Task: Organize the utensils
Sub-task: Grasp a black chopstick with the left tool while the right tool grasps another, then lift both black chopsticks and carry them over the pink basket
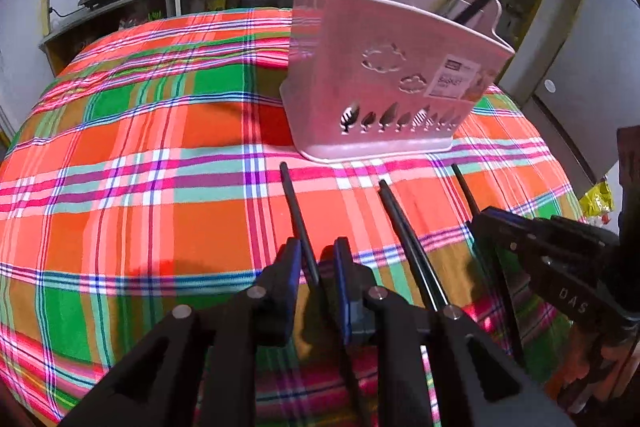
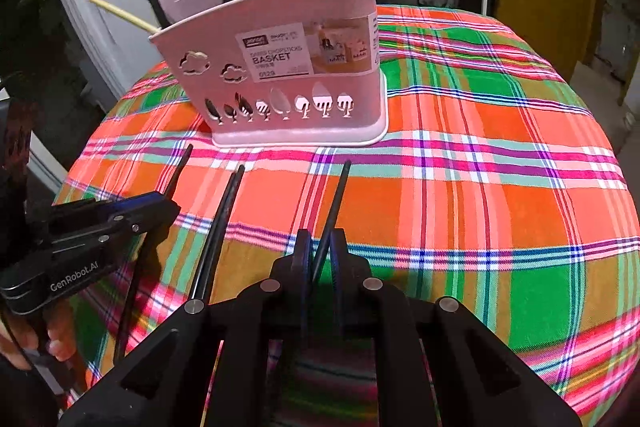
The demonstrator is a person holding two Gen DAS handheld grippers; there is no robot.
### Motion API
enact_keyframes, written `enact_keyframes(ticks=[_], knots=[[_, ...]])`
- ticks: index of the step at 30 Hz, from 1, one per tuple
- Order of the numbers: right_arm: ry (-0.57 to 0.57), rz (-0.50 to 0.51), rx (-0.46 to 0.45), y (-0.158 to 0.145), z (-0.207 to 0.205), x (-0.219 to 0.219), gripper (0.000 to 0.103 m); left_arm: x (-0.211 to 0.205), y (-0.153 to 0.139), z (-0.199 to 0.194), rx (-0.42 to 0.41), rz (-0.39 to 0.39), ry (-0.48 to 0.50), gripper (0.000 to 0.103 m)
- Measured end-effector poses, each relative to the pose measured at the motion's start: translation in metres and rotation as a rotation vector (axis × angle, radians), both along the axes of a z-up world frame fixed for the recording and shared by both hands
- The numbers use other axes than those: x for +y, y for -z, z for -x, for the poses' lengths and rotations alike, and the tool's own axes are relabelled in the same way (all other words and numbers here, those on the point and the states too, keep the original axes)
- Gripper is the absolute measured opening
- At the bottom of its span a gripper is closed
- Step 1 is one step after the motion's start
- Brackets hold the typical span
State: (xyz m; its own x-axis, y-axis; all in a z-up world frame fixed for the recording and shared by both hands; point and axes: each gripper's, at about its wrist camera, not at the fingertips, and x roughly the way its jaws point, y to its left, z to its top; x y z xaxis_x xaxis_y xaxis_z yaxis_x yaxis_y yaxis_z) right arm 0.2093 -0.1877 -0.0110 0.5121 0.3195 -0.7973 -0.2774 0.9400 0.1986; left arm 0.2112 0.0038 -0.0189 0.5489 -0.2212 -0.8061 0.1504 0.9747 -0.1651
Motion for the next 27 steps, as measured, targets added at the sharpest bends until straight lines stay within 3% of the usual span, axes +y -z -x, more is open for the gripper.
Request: enact_keyframes(ticks=[3,5,14,27], knots=[[0.002,-0.001,0.000,0.000,-0.003,0.001,0.009,-0.002,0.000,-0.005,-0.001,-0.010,-0.015,0.017],[-0.001,0.000,-0.001,0.000,-0.004,0.002,0.008,-0.002,0.000,-0.009,-0.001,-0.025,-0.022,0.009],[-0.008,-0.041,-0.014,-0.011,-0.001,-0.002,0.005,0.003,-0.014,-0.003,-0.017,-0.001,-0.027,0.007],[-0.030,-0.088,-0.194,-0.087,0.026,-0.007,0.005,0.010,-0.104,0.034,-0.196,0.042,0.007,0.006]])
